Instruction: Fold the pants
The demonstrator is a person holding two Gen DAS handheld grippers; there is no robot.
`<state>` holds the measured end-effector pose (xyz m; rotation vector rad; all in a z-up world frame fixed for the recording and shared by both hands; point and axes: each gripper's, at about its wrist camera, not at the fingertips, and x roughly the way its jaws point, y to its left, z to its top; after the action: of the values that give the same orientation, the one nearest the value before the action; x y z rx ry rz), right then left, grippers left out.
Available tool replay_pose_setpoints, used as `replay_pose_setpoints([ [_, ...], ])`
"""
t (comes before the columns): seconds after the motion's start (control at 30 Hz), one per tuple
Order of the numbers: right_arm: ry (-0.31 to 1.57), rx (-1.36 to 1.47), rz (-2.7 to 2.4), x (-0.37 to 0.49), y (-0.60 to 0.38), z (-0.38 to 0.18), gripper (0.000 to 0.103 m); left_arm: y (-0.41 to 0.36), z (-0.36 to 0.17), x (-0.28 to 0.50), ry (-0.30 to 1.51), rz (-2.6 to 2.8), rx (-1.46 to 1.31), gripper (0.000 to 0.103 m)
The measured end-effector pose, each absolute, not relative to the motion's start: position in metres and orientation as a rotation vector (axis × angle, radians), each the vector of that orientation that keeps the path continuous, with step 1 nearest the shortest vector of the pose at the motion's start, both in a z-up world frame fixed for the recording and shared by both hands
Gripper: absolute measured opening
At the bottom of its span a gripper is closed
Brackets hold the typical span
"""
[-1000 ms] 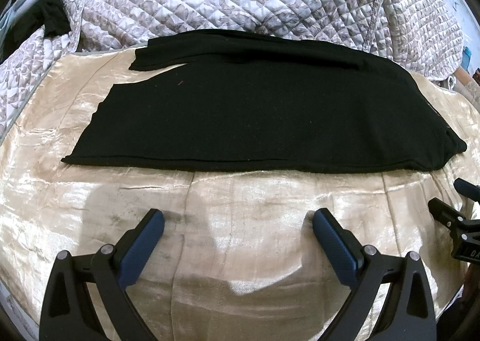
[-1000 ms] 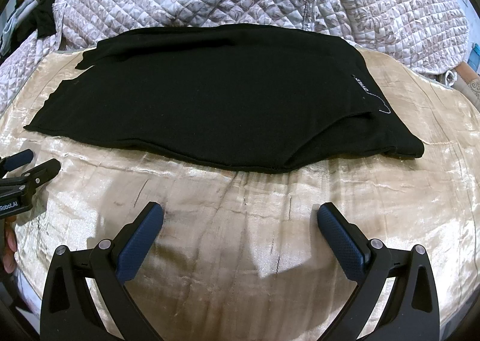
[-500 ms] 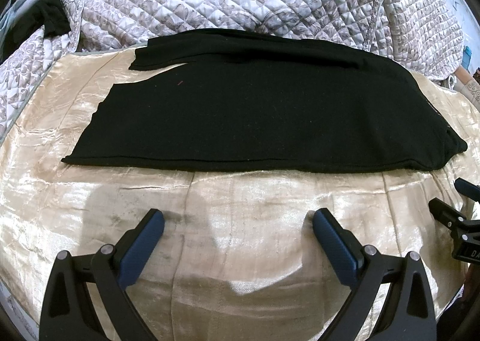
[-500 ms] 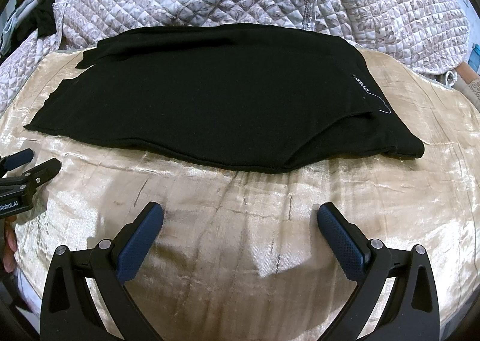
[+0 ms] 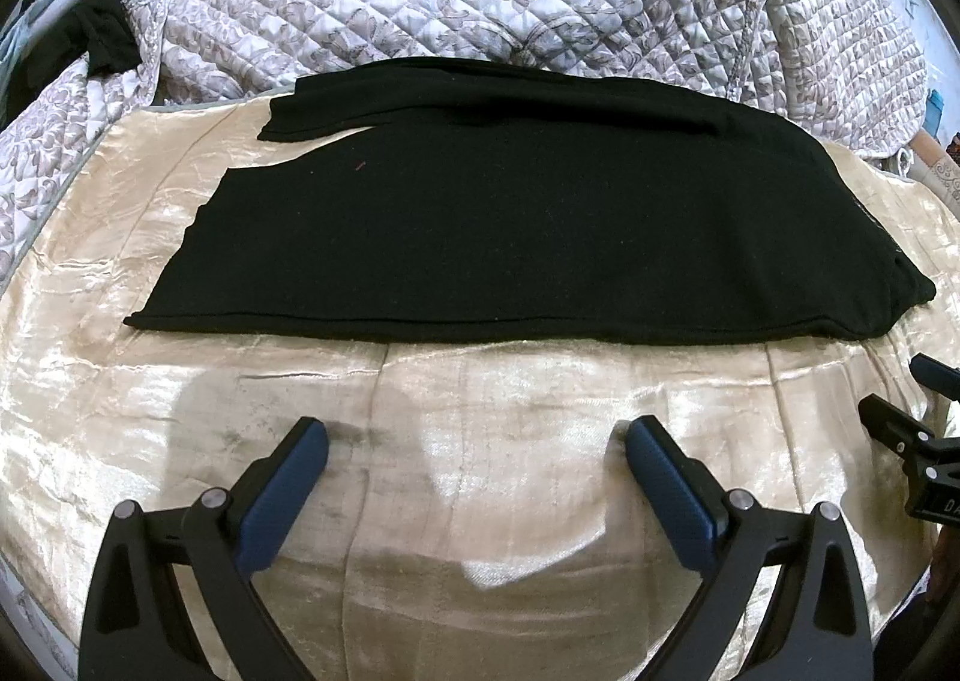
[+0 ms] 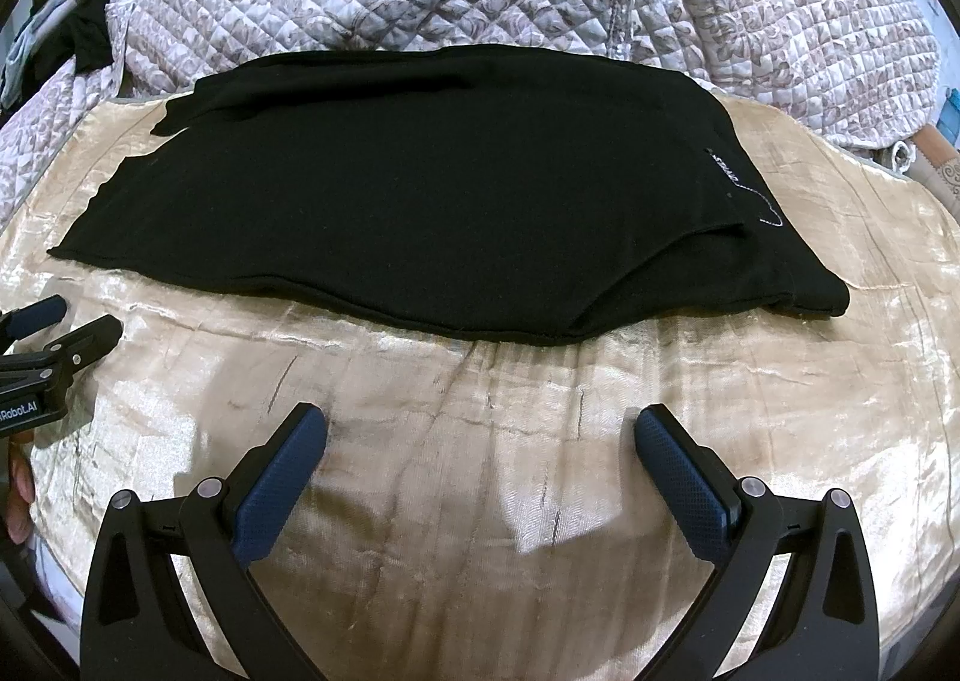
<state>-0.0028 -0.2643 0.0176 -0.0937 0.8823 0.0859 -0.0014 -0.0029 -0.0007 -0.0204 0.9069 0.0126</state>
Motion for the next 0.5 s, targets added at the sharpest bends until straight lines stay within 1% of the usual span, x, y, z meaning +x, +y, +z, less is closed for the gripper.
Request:
replay_pose_setpoints([
  [0.5, 0.874, -0.096, 0.089, -0.0047, -0.2654, 0.0169, 0.103, -0.0026, -0.0021, -0.0019, 0.909, 0.013, -0.021, 0.101],
])
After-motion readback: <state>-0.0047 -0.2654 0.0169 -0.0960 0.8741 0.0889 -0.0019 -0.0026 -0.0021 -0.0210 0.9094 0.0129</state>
